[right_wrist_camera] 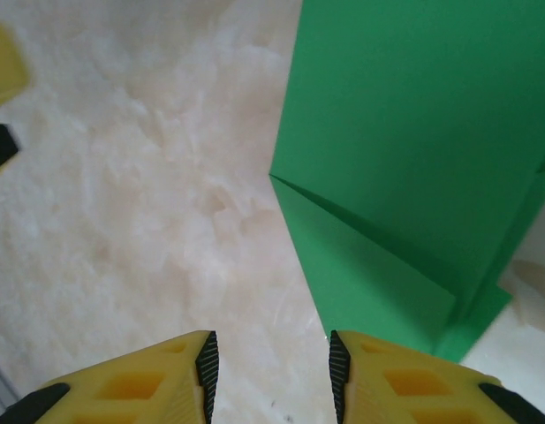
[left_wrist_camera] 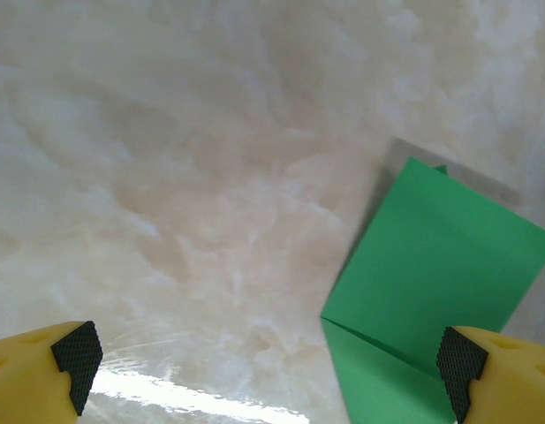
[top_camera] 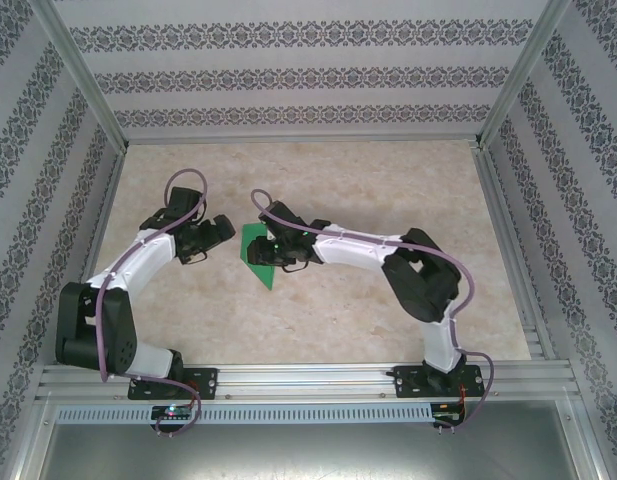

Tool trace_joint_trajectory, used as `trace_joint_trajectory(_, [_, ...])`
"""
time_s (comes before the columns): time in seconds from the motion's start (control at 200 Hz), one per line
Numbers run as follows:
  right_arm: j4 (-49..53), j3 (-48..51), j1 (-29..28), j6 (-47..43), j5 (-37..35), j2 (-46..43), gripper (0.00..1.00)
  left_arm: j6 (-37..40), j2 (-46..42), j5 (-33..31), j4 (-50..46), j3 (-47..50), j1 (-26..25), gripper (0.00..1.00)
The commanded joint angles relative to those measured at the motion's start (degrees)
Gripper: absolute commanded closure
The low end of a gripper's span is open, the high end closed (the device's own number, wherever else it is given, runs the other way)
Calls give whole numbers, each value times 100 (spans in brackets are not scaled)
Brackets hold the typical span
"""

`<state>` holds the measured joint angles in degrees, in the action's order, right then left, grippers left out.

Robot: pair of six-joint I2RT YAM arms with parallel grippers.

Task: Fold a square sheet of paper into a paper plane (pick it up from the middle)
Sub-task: Move the paper to the center of the table.

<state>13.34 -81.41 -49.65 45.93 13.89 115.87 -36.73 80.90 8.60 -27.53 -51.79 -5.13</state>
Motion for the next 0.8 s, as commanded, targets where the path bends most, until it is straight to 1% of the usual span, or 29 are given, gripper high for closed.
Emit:
trace_joint_trajectory(0.0, [608,-443,9,37,159,391,59,-79,-118,86,142,142,125,0])
trace_joint_trajectory(0.135, [1218,-872,42,-271,140,768,59,-15,-42,320,183,110,136,0])
trace_joint_trajectory(0.22, [1612,-990,99,-683,198,873,59,14,-12,426,215,101,135,0])
trace_joint_trajectory(0.3, [2058,-954,178,-1455,265,889,58,51,10,557,246,91,135,0])
trace_joint_trajectory(0.37, [2400,-739,290,-2322,220,791,55,71,51,686,288,84,141,0])
trace_joint_trajectory(0.45, [2504,-298,523,-3116,110,543,51,96,140,877,343,74,139,0])
trace_joint_trajectory(0.535, [2498,0,837,-3583,232,271,50,88,221,1093,453,106,135,1])
trace_joint_trajectory(0.585, [2408,75,965,-3628,413,70,50,70,257,1257,549,146,136,1])
trace_joint_trajectory(0.639, [2128,213,1019,-3405,579,-236,49,19,276,1444,658,176,139,1])
trace_joint_trajectory(0.744, [1048,785,1110,-2334,731,-900,48,-159,235,1777,897,281,70,0])
trace_joint_trajectory(0.794, [732,995,1116,-1842,493,-1102,48,-273,217,1913,1020,352,-6,0])
